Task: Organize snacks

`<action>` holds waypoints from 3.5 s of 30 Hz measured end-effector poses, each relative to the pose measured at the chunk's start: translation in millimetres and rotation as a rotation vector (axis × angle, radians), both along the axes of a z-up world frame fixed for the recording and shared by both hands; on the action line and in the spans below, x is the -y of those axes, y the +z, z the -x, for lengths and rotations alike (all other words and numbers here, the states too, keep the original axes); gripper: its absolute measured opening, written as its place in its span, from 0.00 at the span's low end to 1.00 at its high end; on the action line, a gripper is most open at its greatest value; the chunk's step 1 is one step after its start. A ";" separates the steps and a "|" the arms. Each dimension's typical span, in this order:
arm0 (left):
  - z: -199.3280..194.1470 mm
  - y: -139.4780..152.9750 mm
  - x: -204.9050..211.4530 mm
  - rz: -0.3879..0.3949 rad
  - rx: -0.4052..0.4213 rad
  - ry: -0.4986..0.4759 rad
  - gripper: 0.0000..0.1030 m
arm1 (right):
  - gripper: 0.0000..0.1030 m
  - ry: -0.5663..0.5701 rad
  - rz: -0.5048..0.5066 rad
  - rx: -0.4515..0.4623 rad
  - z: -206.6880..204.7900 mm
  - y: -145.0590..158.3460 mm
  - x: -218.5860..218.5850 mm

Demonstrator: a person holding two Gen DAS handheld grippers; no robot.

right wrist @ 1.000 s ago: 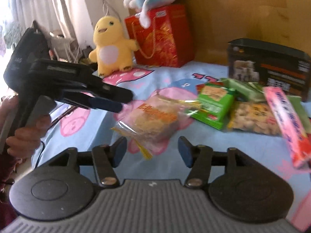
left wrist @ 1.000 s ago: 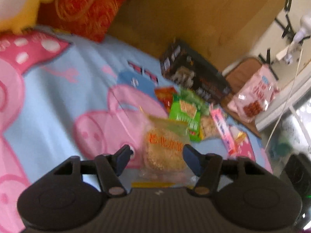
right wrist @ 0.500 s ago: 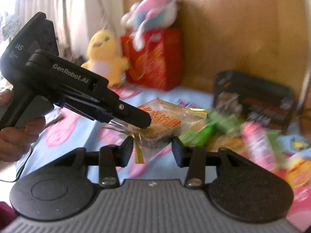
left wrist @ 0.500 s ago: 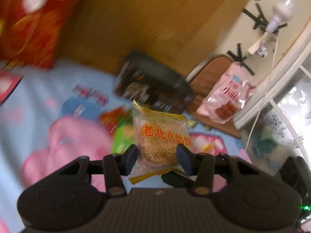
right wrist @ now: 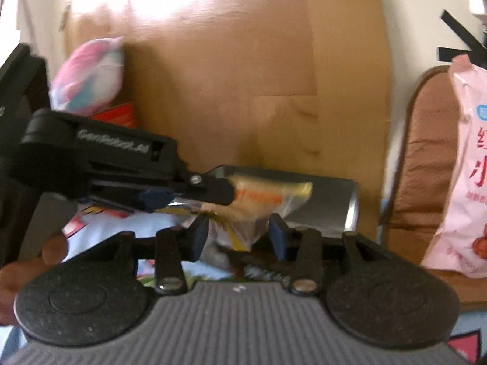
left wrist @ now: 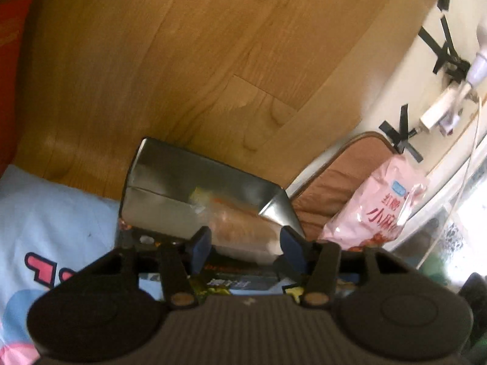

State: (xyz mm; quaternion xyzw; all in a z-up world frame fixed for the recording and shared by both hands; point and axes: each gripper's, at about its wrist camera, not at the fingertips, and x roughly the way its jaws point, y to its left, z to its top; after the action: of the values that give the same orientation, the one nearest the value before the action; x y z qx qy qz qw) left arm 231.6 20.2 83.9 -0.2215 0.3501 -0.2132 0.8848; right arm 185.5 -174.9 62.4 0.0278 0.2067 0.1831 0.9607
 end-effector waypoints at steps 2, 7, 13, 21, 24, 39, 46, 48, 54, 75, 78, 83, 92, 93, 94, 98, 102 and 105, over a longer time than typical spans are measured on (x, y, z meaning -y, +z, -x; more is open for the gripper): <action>10.5 -1.2 -8.1 0.003 0.017 -0.002 0.53 | 0.45 -0.031 -0.033 0.008 4.3 1.5 15.7; 35.1 -7.5 -41.7 -0.055 0.048 0.077 0.62 | 0.45 -0.107 -0.057 0.009 30.7 -5.5 56.5; 50.1 -50.3 -74.7 -0.086 -0.062 0.160 0.62 | 0.47 -0.249 -0.194 -0.156 56.7 -36.2 117.6; 38.0 -76.5 -48.9 -0.108 -0.059 0.115 0.70 | 0.47 -0.167 -0.284 -0.325 28.7 -63.8 81.7; 49.6 -73.9 -21.6 -0.202 -0.035 0.054 0.70 | 0.52 -0.119 -0.242 -0.313 16.4 -70.3 45.3; 163.4 -71.2 -13.7 -0.171 -0.016 -0.039 0.69 | 0.51 0.103 -0.053 -0.270 94.2 -60.9 0.4; 184.4 -46.4 -62.6 -0.027 0.026 0.027 0.77 | 0.51 0.134 -0.022 -0.213 82.8 -33.5 6.8; 182.5 -41.3 -75.1 0.014 0.032 0.060 0.77 | 0.51 0.145 0.085 -0.188 66.0 -30.9 -10.4; 175.3 -52.6 -92.4 0.051 -0.017 0.113 0.77 | 0.51 0.175 0.261 -0.278 -0.4 -44.3 -64.3; 181.4 -58.2 -98.6 0.106 -0.043 0.094 0.77 | 0.06 0.073 0.232 -0.275 51.4 -40.1 -20.0; 182.2 -55.0 -91.7 0.122 -0.046 0.059 0.77 | 0.06 0.123 0.138 -0.245 87.0 -28.4 -18.2; 190.2 -48.5 -76.2 0.130 -0.041 -0.016 0.77 | 0.09 0.300 0.001 -0.235 153.9 -12.2 -33.6; 210.6 -48.2 -78.1 0.099 -0.055 -0.018 0.77 | 0.41 0.330 -0.162 -0.251 187.1 -20.9 -17.7; 212.9 -49.3 -80.5 0.101 -0.060 -0.013 0.77 | 0.41 0.321 -0.177 -0.268 185.9 -24.1 -15.2; 213.9 -50.3 -83.6 0.105 -0.063 -0.012 0.77 | 0.41 0.313 -0.187 -0.280 188.5 -26.0 -13.9; 219.7 -53.0 -90.0 0.107 -0.077 -0.017 0.77 | 0.41 0.307 -0.215 -0.309 196.0 -34.0 -14.5; 228.6 -54.3 -93.7 0.101 -0.082 -0.031 0.77 | 0.45 0.334 -0.193 -0.327 199.4 -36.7 -22.1; 239.2 -55.9 -104.0 0.128 -0.097 -0.037 0.75 | 0.45 0.306 -0.189 -0.330 193.6 -37.2 -18.4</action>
State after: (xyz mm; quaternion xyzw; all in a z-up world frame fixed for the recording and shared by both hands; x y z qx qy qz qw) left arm -7.6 124.3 28.0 -0.2812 0.3824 -0.2407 0.8466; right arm -8.0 -156.5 25.2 0.1153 0.3444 0.3382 0.8682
